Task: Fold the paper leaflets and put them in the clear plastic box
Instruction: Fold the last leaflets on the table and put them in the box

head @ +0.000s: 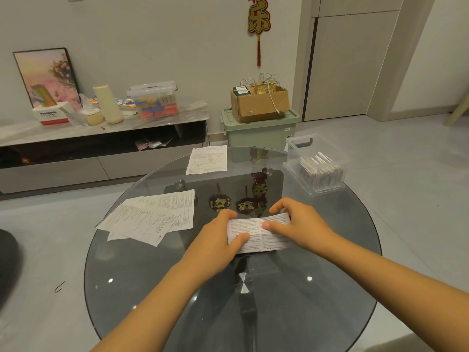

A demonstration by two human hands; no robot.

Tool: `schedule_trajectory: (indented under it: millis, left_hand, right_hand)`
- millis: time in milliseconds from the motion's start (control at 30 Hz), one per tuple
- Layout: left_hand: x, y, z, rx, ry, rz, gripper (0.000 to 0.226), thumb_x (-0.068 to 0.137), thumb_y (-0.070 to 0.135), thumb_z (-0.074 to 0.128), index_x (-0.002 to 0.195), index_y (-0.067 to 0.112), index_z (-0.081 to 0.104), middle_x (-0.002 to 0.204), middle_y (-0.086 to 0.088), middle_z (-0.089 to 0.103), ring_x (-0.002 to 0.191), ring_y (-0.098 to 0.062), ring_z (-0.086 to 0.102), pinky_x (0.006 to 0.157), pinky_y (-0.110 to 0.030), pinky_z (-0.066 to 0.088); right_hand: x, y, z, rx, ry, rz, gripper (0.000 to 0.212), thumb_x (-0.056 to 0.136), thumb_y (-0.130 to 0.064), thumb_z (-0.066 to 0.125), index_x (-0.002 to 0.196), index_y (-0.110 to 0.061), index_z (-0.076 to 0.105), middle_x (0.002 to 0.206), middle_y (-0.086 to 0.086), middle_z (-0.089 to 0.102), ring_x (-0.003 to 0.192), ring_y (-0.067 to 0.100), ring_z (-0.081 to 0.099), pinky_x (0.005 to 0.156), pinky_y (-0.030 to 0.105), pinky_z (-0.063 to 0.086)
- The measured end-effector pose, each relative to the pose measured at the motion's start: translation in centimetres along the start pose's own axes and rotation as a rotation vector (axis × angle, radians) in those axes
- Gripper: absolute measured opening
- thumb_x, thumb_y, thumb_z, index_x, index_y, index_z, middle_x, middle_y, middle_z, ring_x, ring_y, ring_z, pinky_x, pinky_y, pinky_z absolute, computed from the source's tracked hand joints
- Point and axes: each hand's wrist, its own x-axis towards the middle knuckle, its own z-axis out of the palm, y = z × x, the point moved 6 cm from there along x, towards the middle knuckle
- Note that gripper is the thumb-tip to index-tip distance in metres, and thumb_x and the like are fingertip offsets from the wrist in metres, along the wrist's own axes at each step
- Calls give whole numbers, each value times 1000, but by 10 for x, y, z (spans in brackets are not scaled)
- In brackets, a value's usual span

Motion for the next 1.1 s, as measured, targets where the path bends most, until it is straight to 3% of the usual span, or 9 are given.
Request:
schedule_trajectory:
  millis: [67,167,300,467,567,700,867,1000,1101]
  left_hand:
    - [-1,0,4,41,-26,8,61,90,35,59,141,28,26,136,4,43,113,-12,50,92,-22,41]
    - [-2,0,9,157,-25,31,68,91,32,58,146,26,19,142,2,29,125,-14,39,99,-25,38]
    - [-1,4,3,274,88,131,44,90,28,59,131,25,45,129,6,34,121,-11,35,96,-22,38]
    - [-9,20,13,347,7,281,26,95,31,46,116,27,60,116,11,54,109,-8,43,94,-24,32]
    - [-13,19,19,354,-32,307,37,89,47,47,119,28,58,120,14,52,111,-7,40,96,-26,31]
    - [-18,21,23,308,-94,380,59,81,65,48,125,26,55,131,15,47,123,-1,34,107,-21,21]
    - [-22,22,31,371,-156,404,85,67,83,44,135,31,42,132,18,39,123,-1,30,107,-20,17]
    - [-20,26,27,361,-112,431,54,82,65,48,126,35,49,120,18,50,113,-2,40,103,-23,22]
    - [-18,33,19,249,-82,424,22,91,49,46,96,37,64,88,16,62,85,-4,49,85,-22,32]
  right_hand:
    - [1,3,1,-36,-3,14,38,83,-35,68,116,-24,53,79,-20,45,72,2,47,59,13,35]
    - [1,5,3,-125,-49,14,41,85,-25,67,123,-26,51,86,-20,47,76,5,46,71,18,38]
    - [-2,0,6,-190,-77,-10,39,86,-20,65,122,-29,50,97,-9,51,83,10,49,73,22,42]
    - [-10,0,10,-83,-123,16,21,88,-11,59,105,-24,62,89,2,60,56,9,55,50,19,49]
    - [-16,3,16,58,-228,130,13,88,-7,59,93,-13,69,86,5,66,57,15,66,53,20,55]
    - [-25,7,17,274,-373,250,15,89,-2,57,100,-3,68,91,17,72,68,20,71,57,22,57]
    - [-32,8,16,514,-478,351,20,90,3,54,106,6,65,98,22,70,75,19,72,57,20,56]
    - [-32,5,12,629,-471,410,19,88,-1,58,102,8,66,92,21,70,64,15,69,49,19,51]
    - [-31,3,4,448,-414,355,22,89,-21,61,87,-2,71,66,4,63,46,8,53,43,19,37]
